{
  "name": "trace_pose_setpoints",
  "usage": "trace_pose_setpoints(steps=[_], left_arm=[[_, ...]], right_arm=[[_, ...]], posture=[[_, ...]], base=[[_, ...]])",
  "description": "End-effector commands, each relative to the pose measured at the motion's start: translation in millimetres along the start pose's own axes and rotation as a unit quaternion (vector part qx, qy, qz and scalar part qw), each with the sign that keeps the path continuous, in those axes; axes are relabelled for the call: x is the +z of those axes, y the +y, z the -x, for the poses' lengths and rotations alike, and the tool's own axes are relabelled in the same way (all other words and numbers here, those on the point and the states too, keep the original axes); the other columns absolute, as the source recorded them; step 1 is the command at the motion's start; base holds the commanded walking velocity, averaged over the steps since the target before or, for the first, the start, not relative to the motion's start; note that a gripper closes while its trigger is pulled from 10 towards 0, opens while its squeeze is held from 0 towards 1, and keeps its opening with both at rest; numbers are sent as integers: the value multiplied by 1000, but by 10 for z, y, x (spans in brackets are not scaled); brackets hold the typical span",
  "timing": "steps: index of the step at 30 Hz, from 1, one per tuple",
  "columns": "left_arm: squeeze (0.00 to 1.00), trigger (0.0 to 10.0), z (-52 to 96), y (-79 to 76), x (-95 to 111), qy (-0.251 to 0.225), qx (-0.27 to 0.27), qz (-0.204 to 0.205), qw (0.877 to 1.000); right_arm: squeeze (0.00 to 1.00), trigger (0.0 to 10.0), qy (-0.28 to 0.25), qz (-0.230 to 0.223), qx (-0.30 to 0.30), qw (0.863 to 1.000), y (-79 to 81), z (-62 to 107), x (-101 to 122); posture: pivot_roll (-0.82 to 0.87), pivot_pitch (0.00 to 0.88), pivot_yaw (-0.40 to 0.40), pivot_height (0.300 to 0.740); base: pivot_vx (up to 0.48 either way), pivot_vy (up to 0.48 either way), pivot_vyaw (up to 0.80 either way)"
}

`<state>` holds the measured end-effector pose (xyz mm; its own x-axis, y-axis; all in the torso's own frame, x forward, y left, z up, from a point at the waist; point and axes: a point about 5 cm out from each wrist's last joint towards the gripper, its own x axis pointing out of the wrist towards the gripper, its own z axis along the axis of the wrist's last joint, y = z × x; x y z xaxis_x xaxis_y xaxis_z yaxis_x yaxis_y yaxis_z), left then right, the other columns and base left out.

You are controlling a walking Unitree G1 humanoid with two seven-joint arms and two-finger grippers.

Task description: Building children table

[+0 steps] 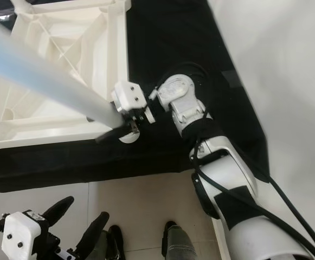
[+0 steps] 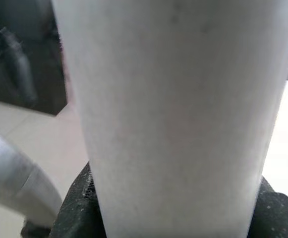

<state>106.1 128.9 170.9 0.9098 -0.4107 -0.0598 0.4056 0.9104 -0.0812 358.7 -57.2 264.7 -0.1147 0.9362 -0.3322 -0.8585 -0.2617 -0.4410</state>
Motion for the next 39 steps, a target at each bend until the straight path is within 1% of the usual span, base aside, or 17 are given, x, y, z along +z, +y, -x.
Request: trace_pose_setpoints(steps=[1, 8, 10, 11, 12, 13, 14, 15, 16, 17, 18, 20, 21, 22, 23, 28, 39], left_arm=[[0, 10000, 19, -8, -20, 13, 1, 4, 1000], [0, 10000, 19, -8, -28, 14, 0, 5, 1000], [0, 10000, 24, -14, -46, 15, 0, 6, 1000], [0, 10000, 24, -14, -46, 15, 0, 6, 1000], [0, 10000, 27, -18, -53, 16, 0, 7, 1000], [0, 10000, 31, -18, -54, 16, 1, 7, 1000], [0, 10000, 31, -18, -54, 16, 1, 7, 1000], [0, 10000, 31, -10, -51, 16, 2, 7, 1000], [0, 10000, 31, -10, -51, 16, 2, 7, 1000], [0, 10000, 30, -2, -48, 15, 3, 6, 1000], [0, 10000, 30, -2, -48, 15, 3, 6, 1000], [0, 10000, 21, 17, -48, 15, 2, 6, 1000], [0, 10000, 21, 17, -48, 15, 2, 6, 1000], [0, 10000, 9, 31, -53, 15, 1, 6, 1000], [0, 10000, -7, 44, -58, 15, 0, 4, 1000], [0, 10000, -42, 74, -67, 13, 2, 1, 1000], [0, 10000, -97, 120, -71, 5, 11, -4, 1000]], right_arm=[[0, 10000, 27, -147, -43, 988, 186, -131, -475], [0, 10000, 19, -187, -108, 976, 220, -165, -601], [0, 10000, 19, -238, -197, 951, 331, -215, -805], [0, 10000, 19, -238, -197, 951, 331, -215, -805], [0, 10000, 20, -258, -232, 937, 375, -236, -878], [0, 10000, 11, -287, -276, 917, 594, -393, -962], [0, 10000, 11, -287, -276, 917, 594, -393, -962], [0, 10000, 23, -311, -311, 898, 882, -567, -1003], [0, 10000, 23, -311, -311, 898, 882, -567, -1003], [0, 10000, 27, -344, -354, 869, 1121, -712, -980], [0, 10000, 27, -344, -354, 869, 1121, -712, -980], [0, 10000, 43, -363, -424, 829, 1308, -861, -904], [0, 10000, 43, -363, -424, 829, 1308, -861, -904], [0, 10000, 48, -350, -459, 815, 1294, -925, -863], [0, 10000, 55, -325, -481, 813, 1245, -989, -821], [0, 10000, 67, -305, -497, 809, 1151, -1055, -806], [0, 10000, 103, -313, -519, 789, 1083, -1001, -734]], posture=[[123, 372, 31, 740], [113, 363, 30, 740], [96, 353, 4, 740], [96, 353, 4, 740], [92, 352, -1, 740], [87, 352, 2, 740], [87, 352, 2, 740], [84, 357, 10, 740], [84, 357, 10, 740], [79, 358, 16, 740], [79, 358, 16, 740], [74, 355, 32, 740], [74, 355, 32, 740], [74, 351, 37, 740], [75, 346, 35, 740], [75, 339, 30, 740], [71, 326, 22, 740]], base=[[0, 0, 0], [0, 0, 0], [0, 0, 0], [0, 0, 0], [0, 0, 0], [0, 0, 0], [0, 0, 0], [0, 0, 0], [0, 0, 0], [0, 0, 0], [0, 0, 0], [0, 0, 0], [0, 0, 0], [0, 0, 0], [0, 0, 0], [0, 0, 0], [0, 0, 0]])
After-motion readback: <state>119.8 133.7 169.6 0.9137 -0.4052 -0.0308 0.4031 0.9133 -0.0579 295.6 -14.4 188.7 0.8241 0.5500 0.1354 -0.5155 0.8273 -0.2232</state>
